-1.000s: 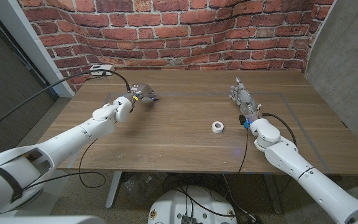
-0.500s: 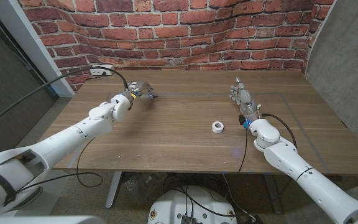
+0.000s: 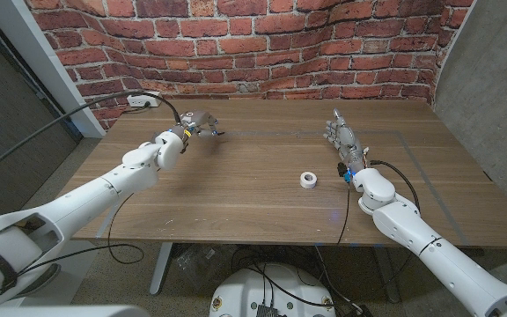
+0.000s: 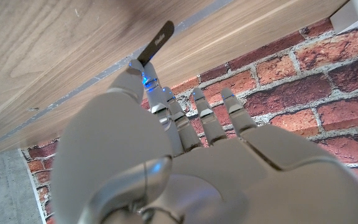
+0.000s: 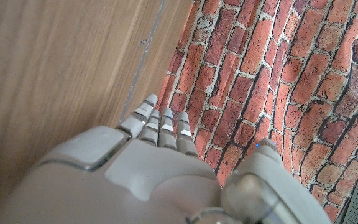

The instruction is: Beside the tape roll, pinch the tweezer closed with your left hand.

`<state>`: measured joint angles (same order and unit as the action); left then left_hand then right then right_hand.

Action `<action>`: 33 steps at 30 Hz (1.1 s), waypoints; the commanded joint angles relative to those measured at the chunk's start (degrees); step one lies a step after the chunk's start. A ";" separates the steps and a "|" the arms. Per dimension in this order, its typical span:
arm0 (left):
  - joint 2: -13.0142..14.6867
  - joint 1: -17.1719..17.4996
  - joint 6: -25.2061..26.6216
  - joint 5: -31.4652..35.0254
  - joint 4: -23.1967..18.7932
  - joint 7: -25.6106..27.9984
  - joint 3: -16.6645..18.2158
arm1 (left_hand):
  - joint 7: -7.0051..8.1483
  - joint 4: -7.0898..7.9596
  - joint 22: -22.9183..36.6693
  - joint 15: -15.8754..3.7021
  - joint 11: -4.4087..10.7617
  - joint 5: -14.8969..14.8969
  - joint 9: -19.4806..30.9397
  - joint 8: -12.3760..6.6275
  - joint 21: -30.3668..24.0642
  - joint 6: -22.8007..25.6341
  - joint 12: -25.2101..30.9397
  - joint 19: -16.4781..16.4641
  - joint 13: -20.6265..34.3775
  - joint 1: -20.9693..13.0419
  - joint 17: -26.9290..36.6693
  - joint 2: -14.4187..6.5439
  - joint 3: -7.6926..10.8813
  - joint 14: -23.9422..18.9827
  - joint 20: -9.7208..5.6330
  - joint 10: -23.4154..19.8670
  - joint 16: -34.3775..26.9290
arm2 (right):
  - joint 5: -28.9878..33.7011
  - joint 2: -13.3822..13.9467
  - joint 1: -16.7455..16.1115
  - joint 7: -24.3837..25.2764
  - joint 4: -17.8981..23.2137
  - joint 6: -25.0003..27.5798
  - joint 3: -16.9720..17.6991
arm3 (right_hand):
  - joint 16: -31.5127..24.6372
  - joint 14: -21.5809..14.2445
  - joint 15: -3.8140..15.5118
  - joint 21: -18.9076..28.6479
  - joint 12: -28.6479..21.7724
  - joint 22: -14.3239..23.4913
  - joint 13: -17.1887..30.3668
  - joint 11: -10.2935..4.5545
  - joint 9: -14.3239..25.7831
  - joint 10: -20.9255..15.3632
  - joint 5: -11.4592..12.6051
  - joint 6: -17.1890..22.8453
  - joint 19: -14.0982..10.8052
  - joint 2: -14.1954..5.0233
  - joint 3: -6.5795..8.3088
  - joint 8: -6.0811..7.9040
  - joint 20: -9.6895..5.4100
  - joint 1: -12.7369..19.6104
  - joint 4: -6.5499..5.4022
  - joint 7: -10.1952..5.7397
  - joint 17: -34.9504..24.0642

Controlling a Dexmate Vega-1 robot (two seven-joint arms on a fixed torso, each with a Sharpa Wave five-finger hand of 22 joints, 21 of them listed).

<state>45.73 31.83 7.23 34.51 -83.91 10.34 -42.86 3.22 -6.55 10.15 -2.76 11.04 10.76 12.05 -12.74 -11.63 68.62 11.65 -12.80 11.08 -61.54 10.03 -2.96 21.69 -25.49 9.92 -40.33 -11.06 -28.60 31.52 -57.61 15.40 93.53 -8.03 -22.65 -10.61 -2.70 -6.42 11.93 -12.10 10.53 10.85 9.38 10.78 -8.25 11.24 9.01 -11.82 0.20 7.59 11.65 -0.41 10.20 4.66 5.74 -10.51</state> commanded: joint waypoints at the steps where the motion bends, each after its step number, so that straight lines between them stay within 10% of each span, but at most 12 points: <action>1: -0.28 0.07 -1.51 -0.35 -0.18 0.32 0.72 | -0.55 0.49 0.18 -6.66 0.06 0.12 0.90 -1.12 0.05 -0.28 -0.07 0.02 0.13 0.18 0.36 -1.03 0.22 -0.60 0.10 -0.88 0.01 | 0.24 -0.02 0.08 0.28 0.30 0.00 0.09 | -0.03 -0.01 -0.52 -0.15 -0.36 0.12 0.04 0.46 0.33 -0.27 -0.08 0.55 0.25 -0.78 -0.04 -0.14 0.21 0.12 0.23 -0.25 -0.18; 33: 0.22 0.50 -0.08 0.91 -1.38 -1.28 1.20 | 0.44 0.92 0.15 -7.91 1.06 0.04 5.50 -5.50 0.32 -0.81 -0.05 1.16 0.66 1.08 0.30 -1.63 0.78 -0.97 -1.68 -3.13 0.17 | -0.09 -0.19 0.16 -0.34 -0.43 -0.41 0.06 | -0.02 -0.01 -0.57 -0.13 -0.35 0.12 0.05 0.49 0.33 -0.26 -0.08 0.53 0.28 -0.83 -0.14 -0.17 0.25 0.08 0.30 -0.29 -0.19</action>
<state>45.74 31.88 6.05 35.20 -84.76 8.84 -42.08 3.50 -5.92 10.12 -2.65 12.08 10.44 14.37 -17.63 -11.41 67.25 11.69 -11.64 11.61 -60.74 10.24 -4.74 22.31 -26.81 8.79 -43.59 -11.06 -28.53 31.44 -57.55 15.38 93.44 -8.25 -22.53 -10.61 -2.84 -6.54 11.93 -12.10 10.53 10.85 9.38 10.78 -8.25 11.24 9.00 -11.50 -0.05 7.59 11.65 -0.09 9.95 4.66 5.74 -10.51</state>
